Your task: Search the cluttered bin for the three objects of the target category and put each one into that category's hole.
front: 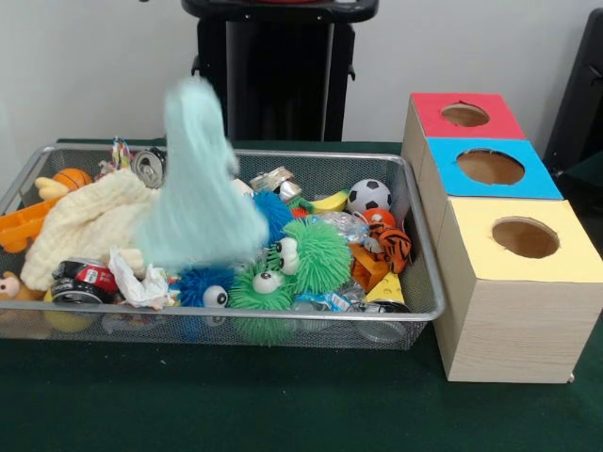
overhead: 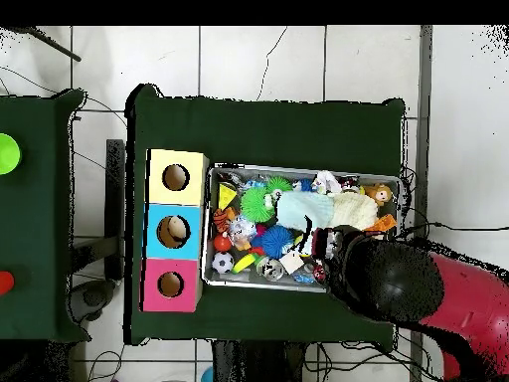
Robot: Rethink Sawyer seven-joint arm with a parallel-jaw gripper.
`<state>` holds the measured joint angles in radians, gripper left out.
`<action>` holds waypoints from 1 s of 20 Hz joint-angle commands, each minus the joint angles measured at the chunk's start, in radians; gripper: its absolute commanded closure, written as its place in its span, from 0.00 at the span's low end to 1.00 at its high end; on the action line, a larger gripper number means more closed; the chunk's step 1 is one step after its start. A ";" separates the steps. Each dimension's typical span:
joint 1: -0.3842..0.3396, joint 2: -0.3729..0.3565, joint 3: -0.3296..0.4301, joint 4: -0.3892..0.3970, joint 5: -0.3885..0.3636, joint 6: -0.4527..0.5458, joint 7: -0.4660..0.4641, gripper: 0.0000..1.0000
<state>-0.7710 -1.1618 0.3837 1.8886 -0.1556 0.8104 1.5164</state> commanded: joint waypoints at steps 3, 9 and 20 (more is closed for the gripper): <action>0.010 -0.011 0.071 0.035 -0.072 0.030 -0.155 0.00; 0.071 -0.027 0.060 0.031 -0.074 0.059 -0.067 0.00; 0.240 0.064 -0.022 0.052 -0.087 -0.070 0.168 0.00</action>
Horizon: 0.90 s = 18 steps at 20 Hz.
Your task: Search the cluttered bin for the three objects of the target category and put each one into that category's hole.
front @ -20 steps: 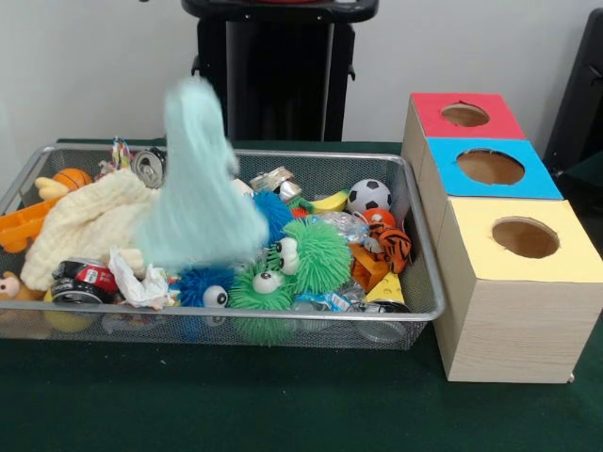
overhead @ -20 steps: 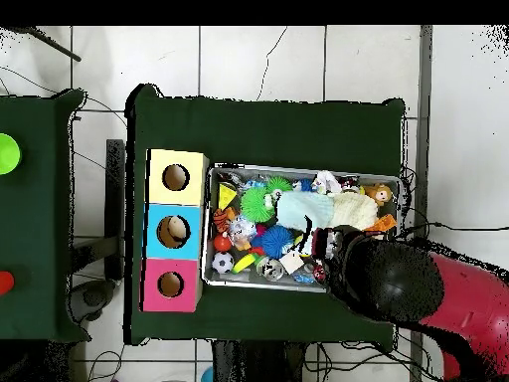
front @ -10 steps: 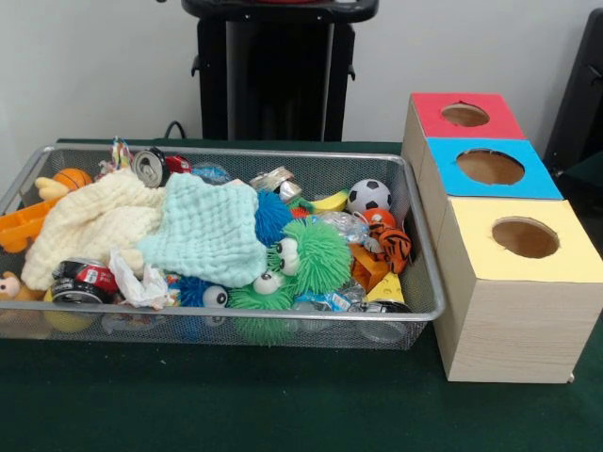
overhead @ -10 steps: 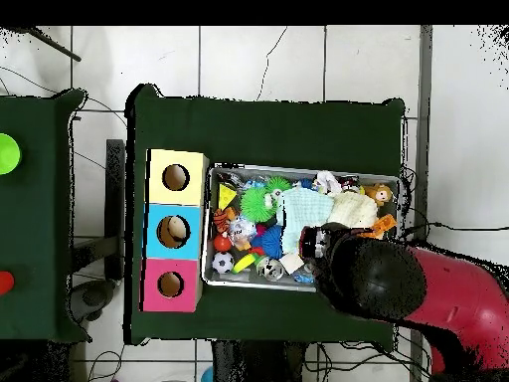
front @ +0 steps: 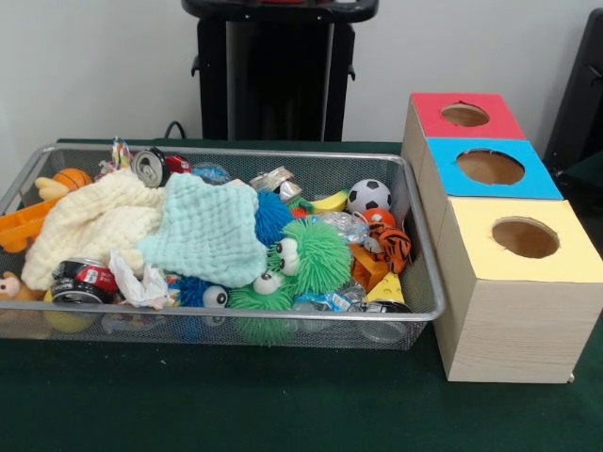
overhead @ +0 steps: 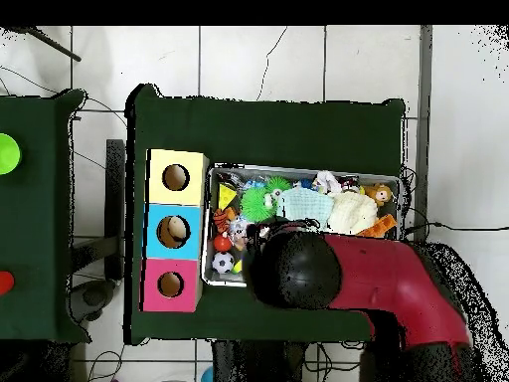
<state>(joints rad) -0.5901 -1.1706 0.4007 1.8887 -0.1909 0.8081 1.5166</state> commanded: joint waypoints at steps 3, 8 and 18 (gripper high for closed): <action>0.089 0.117 -0.072 0.058 -0.078 -0.136 0.192 0.00; 0.101 0.186 -0.080 0.059 -0.103 -0.214 0.132 0.00; 0.119 0.359 -0.110 0.014 -0.144 -0.395 0.121 0.00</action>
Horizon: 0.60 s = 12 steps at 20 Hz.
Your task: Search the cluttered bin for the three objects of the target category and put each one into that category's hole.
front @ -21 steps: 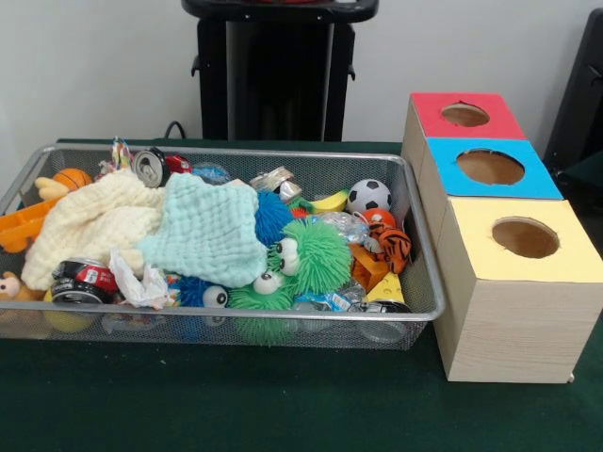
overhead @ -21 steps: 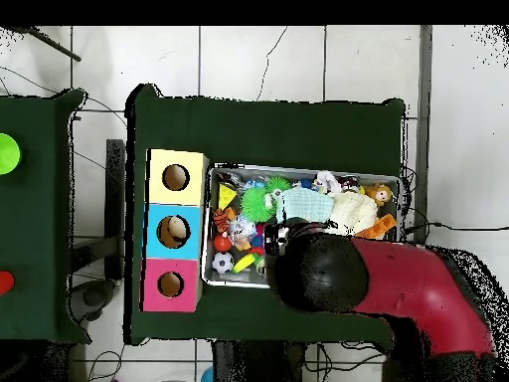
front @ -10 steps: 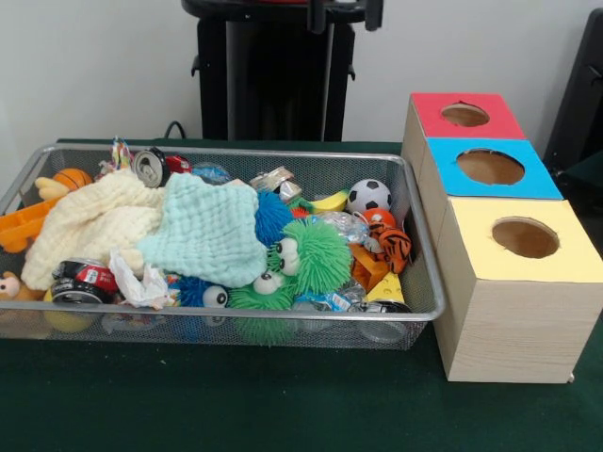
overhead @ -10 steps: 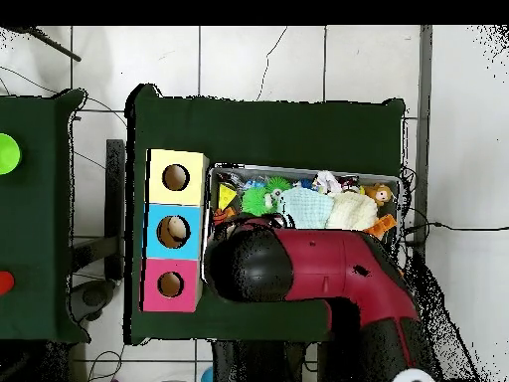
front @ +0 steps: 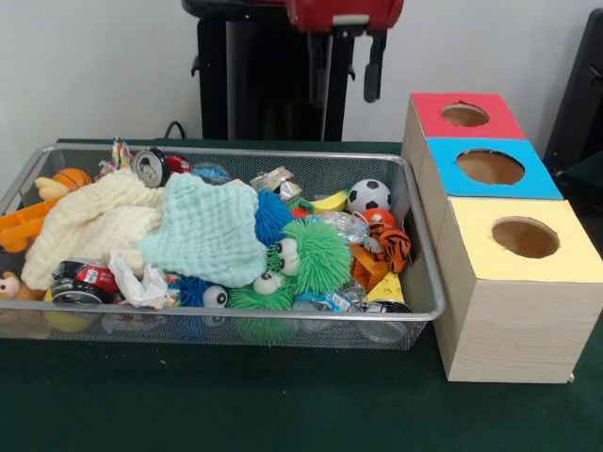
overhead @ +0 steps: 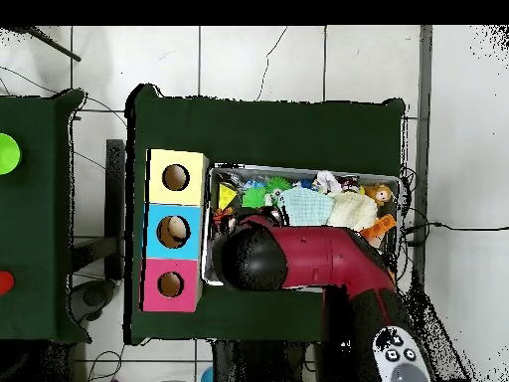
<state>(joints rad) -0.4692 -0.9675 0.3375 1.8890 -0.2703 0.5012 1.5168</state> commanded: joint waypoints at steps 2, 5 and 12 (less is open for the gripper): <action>0.004 0.180 -0.055 0.003 -0.075 -0.115 0.121 0.00; 0.029 0.202 -0.078 -0.027 -0.102 -0.126 0.108 0.00; 0.069 0.246 -0.068 -0.103 -0.199 -0.080 -0.018 0.00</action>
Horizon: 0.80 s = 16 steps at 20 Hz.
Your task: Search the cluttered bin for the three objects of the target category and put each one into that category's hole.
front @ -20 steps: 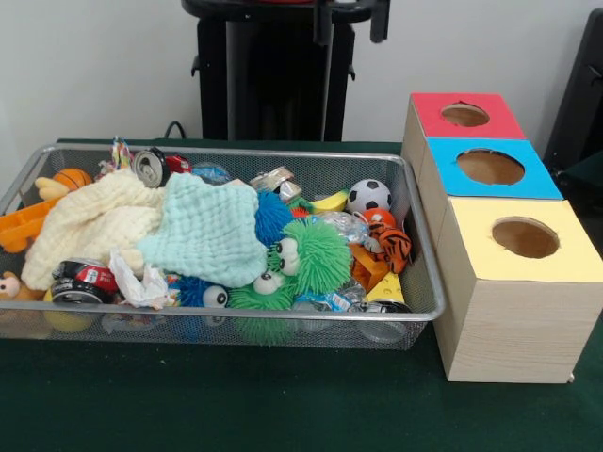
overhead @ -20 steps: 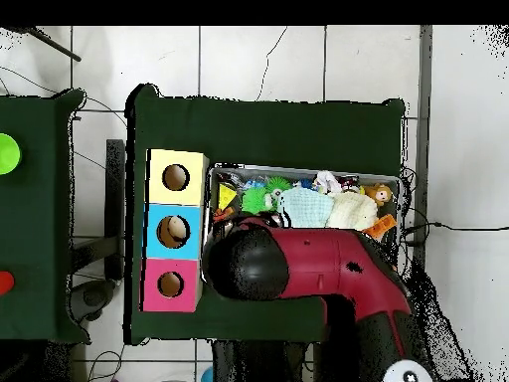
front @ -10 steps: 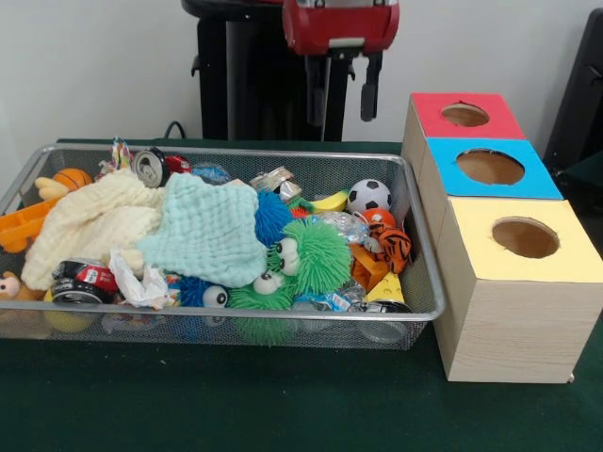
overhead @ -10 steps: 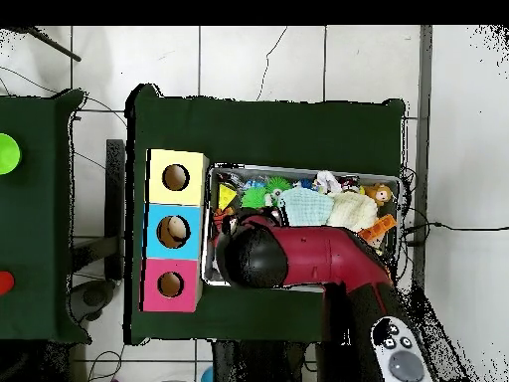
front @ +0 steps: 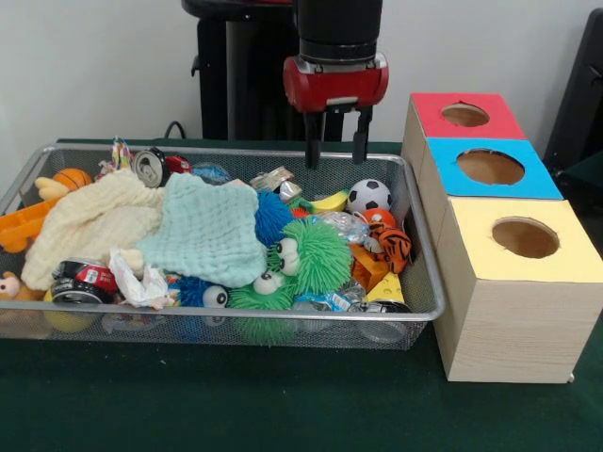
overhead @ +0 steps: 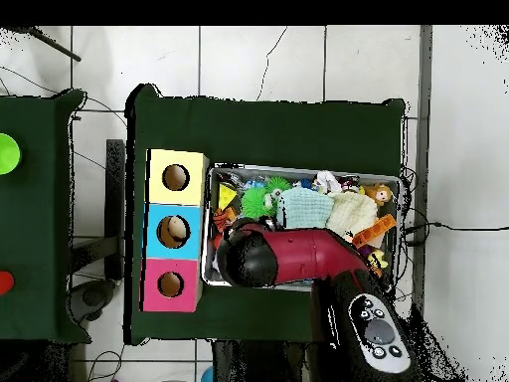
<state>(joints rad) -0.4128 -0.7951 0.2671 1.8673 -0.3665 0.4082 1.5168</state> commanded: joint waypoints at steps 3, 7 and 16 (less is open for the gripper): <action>-0.023 0.091 0.061 -0.086 -0.121 0.030 -0.076 0.00; -0.057 0.126 0.131 -0.112 -0.162 0.063 -0.168 0.00; -0.110 0.168 0.232 -0.149 -0.236 0.095 -0.233 0.00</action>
<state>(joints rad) -0.4918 -0.6810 0.3792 1.8071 -0.5167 0.4084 1.5166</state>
